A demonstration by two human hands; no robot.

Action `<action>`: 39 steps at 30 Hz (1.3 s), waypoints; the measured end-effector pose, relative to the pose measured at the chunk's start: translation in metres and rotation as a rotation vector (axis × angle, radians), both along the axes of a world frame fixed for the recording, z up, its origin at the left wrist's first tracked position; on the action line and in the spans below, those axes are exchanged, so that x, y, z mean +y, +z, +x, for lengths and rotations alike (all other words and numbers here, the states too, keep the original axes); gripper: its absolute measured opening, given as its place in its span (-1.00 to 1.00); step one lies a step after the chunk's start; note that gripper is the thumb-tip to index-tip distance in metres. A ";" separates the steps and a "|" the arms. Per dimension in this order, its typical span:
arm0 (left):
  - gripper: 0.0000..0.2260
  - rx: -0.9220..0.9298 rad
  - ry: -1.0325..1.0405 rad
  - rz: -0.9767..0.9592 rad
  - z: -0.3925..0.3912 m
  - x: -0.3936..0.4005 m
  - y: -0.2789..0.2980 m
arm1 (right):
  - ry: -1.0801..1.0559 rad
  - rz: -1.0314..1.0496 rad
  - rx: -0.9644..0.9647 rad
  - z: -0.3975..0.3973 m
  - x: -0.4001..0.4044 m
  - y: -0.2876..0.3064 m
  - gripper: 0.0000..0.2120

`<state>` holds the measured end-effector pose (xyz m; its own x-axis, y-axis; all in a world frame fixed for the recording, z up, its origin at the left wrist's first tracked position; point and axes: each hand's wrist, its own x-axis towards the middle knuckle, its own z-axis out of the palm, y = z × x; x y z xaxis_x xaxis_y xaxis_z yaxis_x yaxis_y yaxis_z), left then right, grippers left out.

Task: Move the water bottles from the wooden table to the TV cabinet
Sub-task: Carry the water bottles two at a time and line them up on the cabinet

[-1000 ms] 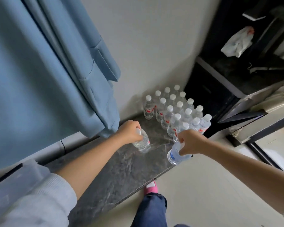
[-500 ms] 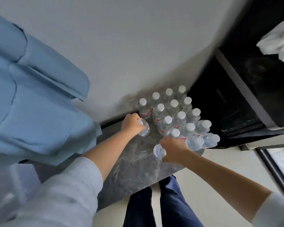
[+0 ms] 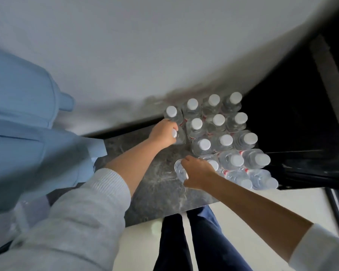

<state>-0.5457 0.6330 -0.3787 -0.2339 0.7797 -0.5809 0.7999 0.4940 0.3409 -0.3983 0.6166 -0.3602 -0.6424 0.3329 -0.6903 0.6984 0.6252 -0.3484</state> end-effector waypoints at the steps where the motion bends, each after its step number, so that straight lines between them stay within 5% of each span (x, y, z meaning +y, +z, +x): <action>1: -0.67 -0.001 -0.001 -0.003 0.000 0.003 -0.002 | -0.008 -0.008 -0.002 -0.001 0.003 -0.002 -0.51; 17: -0.52 -0.097 0.161 0.068 -0.016 -0.033 -0.012 | -0.165 0.023 -0.057 -0.028 0.017 -0.018 -0.57; 33: -0.73 -0.032 0.440 0.026 -0.018 -0.159 -0.007 | -0.251 0.128 -0.077 -0.058 0.018 -0.023 -0.63; 39: -0.74 0.092 0.456 -0.029 -0.012 -0.190 0.005 | -0.018 0.316 -0.115 -0.055 0.001 -0.014 -0.55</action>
<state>-0.5582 0.4430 -0.3736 -0.6005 0.5687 -0.5621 0.5249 0.8107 0.2594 -0.4529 0.6178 -0.3740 -0.5583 0.5523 -0.6191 0.7336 0.6771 -0.0574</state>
